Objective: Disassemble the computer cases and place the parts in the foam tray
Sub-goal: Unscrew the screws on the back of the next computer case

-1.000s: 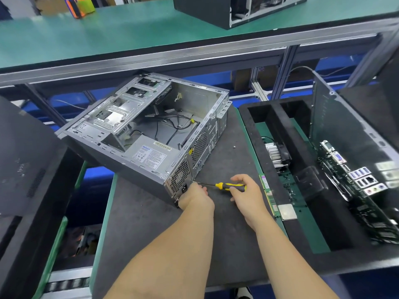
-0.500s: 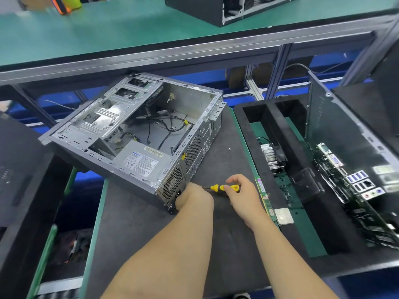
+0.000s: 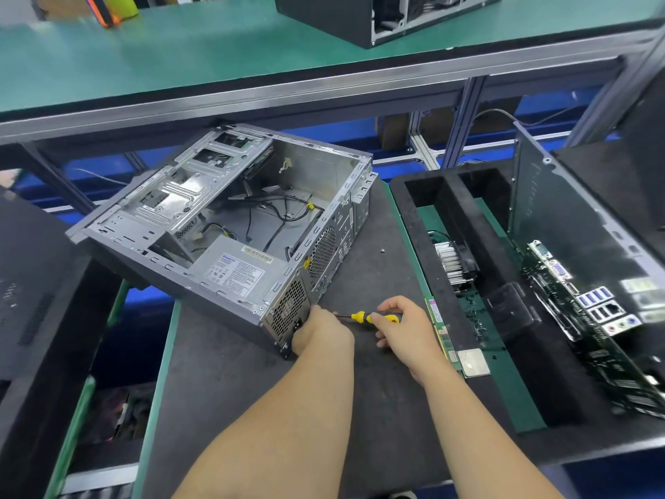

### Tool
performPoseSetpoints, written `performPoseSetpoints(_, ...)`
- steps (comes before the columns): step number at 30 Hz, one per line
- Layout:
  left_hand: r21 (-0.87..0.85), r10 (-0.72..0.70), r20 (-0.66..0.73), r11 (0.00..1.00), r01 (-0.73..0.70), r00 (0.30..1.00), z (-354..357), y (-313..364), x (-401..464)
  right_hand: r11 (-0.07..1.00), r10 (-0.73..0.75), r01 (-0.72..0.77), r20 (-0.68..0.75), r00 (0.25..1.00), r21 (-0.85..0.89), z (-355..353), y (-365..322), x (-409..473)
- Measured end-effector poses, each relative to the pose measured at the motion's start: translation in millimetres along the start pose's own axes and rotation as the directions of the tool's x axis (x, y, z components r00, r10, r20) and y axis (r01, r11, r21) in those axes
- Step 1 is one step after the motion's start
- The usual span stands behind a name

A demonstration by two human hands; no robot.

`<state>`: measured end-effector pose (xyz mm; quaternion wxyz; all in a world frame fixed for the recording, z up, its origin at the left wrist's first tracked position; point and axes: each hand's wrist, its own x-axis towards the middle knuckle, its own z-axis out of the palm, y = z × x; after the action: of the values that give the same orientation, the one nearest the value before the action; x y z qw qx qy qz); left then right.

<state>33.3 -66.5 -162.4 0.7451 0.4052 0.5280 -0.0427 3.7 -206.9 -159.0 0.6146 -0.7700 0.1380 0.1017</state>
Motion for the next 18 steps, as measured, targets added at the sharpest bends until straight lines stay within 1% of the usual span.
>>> performPoseSetpoints(1, -0.082, 0.001, -0.034, 0.997, -0.004, 0.999, 2.1, 0.7, -2.3, 1.000, 0.012, -0.012, 0.002, 1.000, -0.005, -0.7, -0.1, -0.5)
performPoseSetpoints(2, -0.200, -0.006, -0.085, 0.980, -0.012, 0.996, 4.2, 3.4, -11.3, 0.999, 0.030, -0.029, 0.014, 0.999, -0.025, -1.2, -0.5, -1.1)
performPoseSetpoints(3, -0.271, 0.002, -0.142, 0.962, -0.040, 0.990, 5.1, 2.9, -15.2, 0.997, 0.055, -0.053, 0.032, 0.998, -0.053, -1.3, 0.0, -1.2)
performPoseSetpoints(4, -0.300, 0.001, -0.185, 0.952, -0.058, 0.983, 5.7, 1.6, -19.4, 0.994, 0.086, -0.082, 0.049, 0.995, -0.072, -1.3, 0.8, -1.4)
performPoseSetpoints(5, -0.297, 0.010, -0.200, 0.952, -0.070, 0.980, 4.4, -0.5, -23.2, 0.991, 0.117, -0.113, 0.057, 0.992, -0.068, -1.0, 1.5, -1.9)
performPoseSetpoints(8, -0.243, 0.029, -0.166, 0.968, -0.069, 0.986, -2.9, -5.2, -28.7, 0.990, 0.138, -0.139, 0.052, 0.989, 0.001, 0.8, 4.1, -4.3)
performPoseSetpoints(11, -0.125, 0.073, -0.142, 0.988, -0.091, 0.987, -12.0, -11.2, -25.8, 0.998, 0.055, -0.054, 0.020, 0.998, -0.038, 2.1, 7.1, -8.1)
performPoseSetpoints(13, 0.019, 0.104, -0.145, 0.995, -0.103, 0.984, -19.2, -15.7, -23.9, 0.999, -0.009, 0.009, 0.003, 1.000, -0.049, 3.6, 9.1, -11.5)
performPoseSetpoints(14, 0.134, 0.139, -0.147, 0.984, -0.120, 0.979, -24.0, -17.6, -22.2, 0.997, -0.032, 0.031, -0.008, 0.999, -0.065, 4.0, 10.3, -12.9)
performPoseSetpoints(16, 0.338, 0.198, -0.099, 0.929, -0.154, 0.975, -34.1, -19.6, -23.3, 0.996, -0.051, 0.050, -0.012, 0.999, -0.075, 4.6, 11.8, -16.3)
performPoseSetpoints(18, 0.468, 0.207, -0.046, 0.869, -0.162, 0.977, -42.3, -19.6, -25.9, 0.999, -0.041, 0.041, -0.011, 0.999, -0.028, 4.8, 12.3, -19.0)
